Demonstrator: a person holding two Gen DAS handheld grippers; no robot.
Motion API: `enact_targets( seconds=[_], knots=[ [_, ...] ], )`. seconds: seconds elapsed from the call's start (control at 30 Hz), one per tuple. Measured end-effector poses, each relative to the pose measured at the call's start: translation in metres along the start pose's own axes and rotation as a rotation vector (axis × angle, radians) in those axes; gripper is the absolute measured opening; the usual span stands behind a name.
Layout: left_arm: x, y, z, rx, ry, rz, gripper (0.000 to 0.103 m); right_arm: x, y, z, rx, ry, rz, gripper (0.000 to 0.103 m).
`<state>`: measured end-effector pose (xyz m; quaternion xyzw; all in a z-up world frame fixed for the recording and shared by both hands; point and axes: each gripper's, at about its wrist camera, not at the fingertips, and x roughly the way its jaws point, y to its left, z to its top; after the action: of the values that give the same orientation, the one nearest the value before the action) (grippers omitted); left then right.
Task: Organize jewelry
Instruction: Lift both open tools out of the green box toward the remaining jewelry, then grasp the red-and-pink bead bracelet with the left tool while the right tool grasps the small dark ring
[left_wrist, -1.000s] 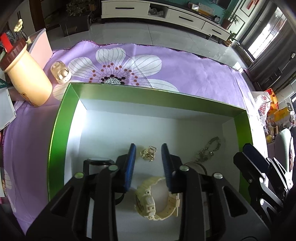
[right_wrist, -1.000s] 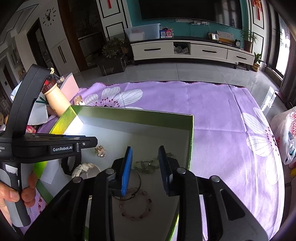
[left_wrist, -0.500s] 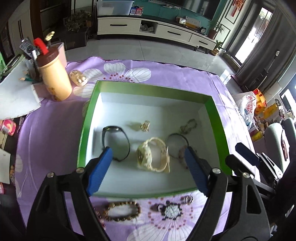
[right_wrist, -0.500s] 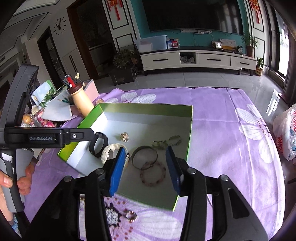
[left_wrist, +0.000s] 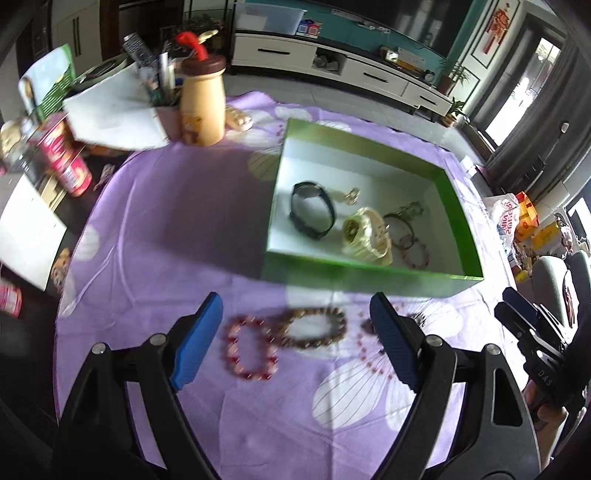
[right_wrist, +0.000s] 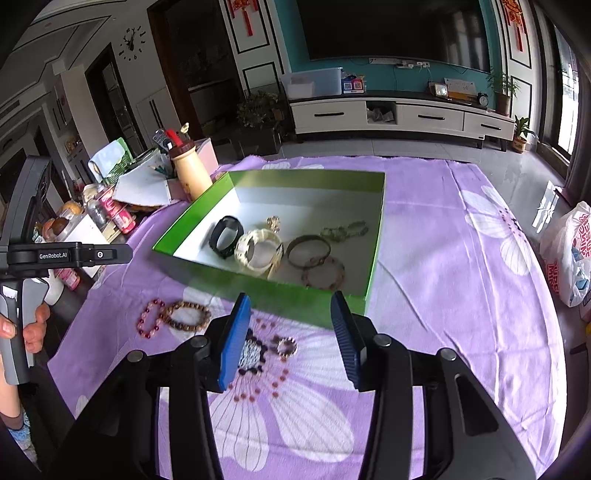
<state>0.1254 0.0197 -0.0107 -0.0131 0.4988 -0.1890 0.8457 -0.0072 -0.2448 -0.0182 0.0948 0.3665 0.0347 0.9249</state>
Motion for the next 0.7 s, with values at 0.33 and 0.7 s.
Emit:
enact_targets(
  seconds=[0.33, 0.7],
  knots=[
    [0.016, 0.019, -0.060, 0.041, 0.055, 0.022, 0.082, 0.021, 0.024, -0.047, -0.004, 0.106, 0.056, 0.046],
    [0.033, 0.001, -0.080, 0.173, 0.040, 0.011, 0.061, 0.063, 0.046, -0.058, -0.053, 0.173, 0.080, 0.046]
  ],
)
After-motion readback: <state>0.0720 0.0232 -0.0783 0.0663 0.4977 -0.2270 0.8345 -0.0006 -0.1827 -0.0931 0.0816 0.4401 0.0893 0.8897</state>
